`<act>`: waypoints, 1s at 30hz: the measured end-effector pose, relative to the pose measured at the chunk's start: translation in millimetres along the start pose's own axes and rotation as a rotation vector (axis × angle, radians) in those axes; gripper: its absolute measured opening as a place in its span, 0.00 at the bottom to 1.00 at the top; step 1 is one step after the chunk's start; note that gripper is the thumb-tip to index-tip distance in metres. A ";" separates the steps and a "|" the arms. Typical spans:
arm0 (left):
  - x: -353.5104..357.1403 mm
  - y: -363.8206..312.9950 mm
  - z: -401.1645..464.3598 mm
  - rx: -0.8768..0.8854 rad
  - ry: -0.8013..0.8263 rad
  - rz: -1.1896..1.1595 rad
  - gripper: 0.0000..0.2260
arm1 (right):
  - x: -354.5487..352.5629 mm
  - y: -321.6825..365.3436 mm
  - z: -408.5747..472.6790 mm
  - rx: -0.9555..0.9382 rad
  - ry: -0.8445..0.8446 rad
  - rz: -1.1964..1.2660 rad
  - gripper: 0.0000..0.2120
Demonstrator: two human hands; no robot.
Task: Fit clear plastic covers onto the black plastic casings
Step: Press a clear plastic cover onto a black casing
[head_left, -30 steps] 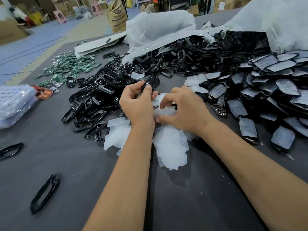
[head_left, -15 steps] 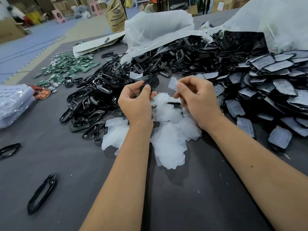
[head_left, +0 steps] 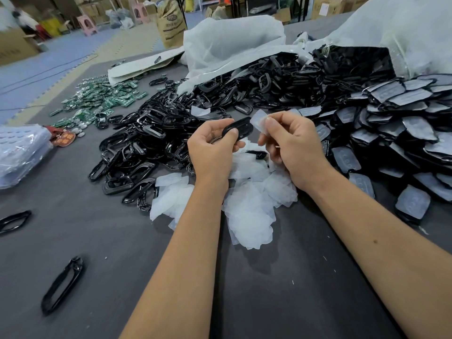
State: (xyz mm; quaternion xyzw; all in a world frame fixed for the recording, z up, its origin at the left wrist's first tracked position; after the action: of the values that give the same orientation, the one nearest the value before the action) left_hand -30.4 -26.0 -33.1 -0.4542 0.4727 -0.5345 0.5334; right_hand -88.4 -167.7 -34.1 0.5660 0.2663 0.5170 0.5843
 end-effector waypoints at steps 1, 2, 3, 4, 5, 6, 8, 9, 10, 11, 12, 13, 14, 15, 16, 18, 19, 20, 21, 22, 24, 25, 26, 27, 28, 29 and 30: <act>0.0 0.2 0.2 0.000 0.007 0.000 0.08 | 0.2 -0.2 0.7 0.009 -0.010 0.001 0.11; 0.0 0.3 0.4 0.001 0.013 0.002 0.08 | 0.4 -0.4 1.2 0.018 -0.019 0.005 0.13; 0.2 0.4 0.5 0.001 0.019 0.004 0.09 | 0.7 -0.6 1.7 0.027 -0.023 0.014 0.13; 0.4 0.4 0.5 0.003 0.026 0.005 0.09 | 0.9 -0.8 1.9 0.035 -0.022 0.028 0.12; 0.6 0.8 0.4 0.008 0.033 0.006 0.09 | 0.9 -0.8 2.0 0.039 -0.015 0.037 0.10; 0.9 1.1 0.3 0.014 0.040 0.009 0.09 | 0.9 -0.6 1.9 0.036 -0.006 0.036 0.08; 1.3 1.3 -0.1 0.030 0.049 0.020 0.09 | 0.8 -0.2 1.3 0.009 0.014 0.006 0.05; 1.6 1.7 -0.2 0.039 0.053 0.027 0.09 | 1.0 -0.4 0.8 -0.007 0.023 -0.011 0.06; 1.8 1.9 -0.1 0.048 0.056 0.036 0.10 | 1.2 -0.9 0.3 -0.017 0.027 -0.022 0.06; 2.0 2.3 -0.1 0.056 0.059 0.046 0.10 | 1.3 -1.6 0.1 -0.023 0.027 -0.029 0.06; 2.2 2.6 -0.3 0.062 0.060 0.054 0.11 | 1.4 -2.3 0.1 -0.026 0.024 -0.030 0.05; 2.2 2.9 -0.3 0.067 0.059 0.060 0.11 | 1.2 -2.9 0.4 -0.030 0.019 -0.029 0.03; 2.0 3.4 0.1 0.070 0.056 0.064 0.11 | 0.9 -3.4 0.7 -0.033 0.013 -0.025 0.02; 1.8 3.8 0.5 0.071 0.053 0.066 0.11 | 0.5 -3.8 1.3 -0.040 0.003 -0.027 0.03; 1.5 4.1 0.9 0.069 0.053 0.062 0.11 | -0.1 -4.0 1.9 -0.051 -0.007 -0.040 0.04; 1.3 3.8 1.0 0.058 0.062 0.041 0.11 | -1.1 -4.5 2.6 -0.080 -0.029 -0.085 0.05; 1.6 3.8 0.8 0.050 0.071 0.030 0.11 | -1.2 -5.0 2.5 -0.091 -0.037 -0.098 0.06; 1.9 3.5 0.5 0.041 0.081 0.021 0.11 | -1.5 -5.2 2.5 -0.099 -0.043 -0.099 0.06; 2.1 3.3 0.2 0.032 0.091 0.013 0.11 | -1.7 -5.6 2.5 -0.108 -0.050 -0.099 0.06; 2.4 3.1 -0.1 0.022 0.102 0.002 0.11 | -2.1 -6.0 2.4 -0.115 -0.057 -0.104 0.06; 2.7 1.9 -0.6 0.004 0.126 -0.021 0.11 | -2.5 -5.7 2.4 -0.126 -0.068 -0.144 0.05; 2.8 1.0 -0.9 -0.001 0.139 -0.027 0.12 | -2.3 -5.3 2.1 -0.136 -0.069 -0.173 0.05; 3.3 0.3 -1.5 0.000 0.151 -0.031 0.12 | -1.7 -4.9 1.6 -0.148 -0.069 -0.197 0.04; 3.8 -0.5 -2.2 0.007 0.162 -0.033 0.13 | -1.4 -5.1 1.2 -0.158 -0.072 -0.215 0.02; 4.4 -1.2 -3.0 0.018 0.171 -0.032 0.14 | -1.1 -5.0 0.9 -0.168 -0.080 -0.225 0.01; 4.9 -1.7 -3.8 0.028 0.178 -0.031 0.14 | -1.0 -5.1 0.8 -0.179 -0.100 -0.237 0.02; 5.4 -2.0 -4.4 0.034 0.184 -0.029 0.14 | -1.3 -5.2 0.8 -0.190 -0.118 -0.255 0.03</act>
State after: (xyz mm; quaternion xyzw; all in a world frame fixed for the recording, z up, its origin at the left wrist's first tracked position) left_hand -35.2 -31.3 -31.8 -0.4009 0.5039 -0.5895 0.4876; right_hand -86.5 -168.2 -39.2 0.4990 0.2512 0.4276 0.7106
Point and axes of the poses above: each hand's wrist, its own z-axis towards the middle knuckle, its own x-axis out of the palm, y = z × x, the point moved 1 cm from there along z, towards the middle knuckle, and after that the axes turned 10 degrees about z, right-handed, at the moved point
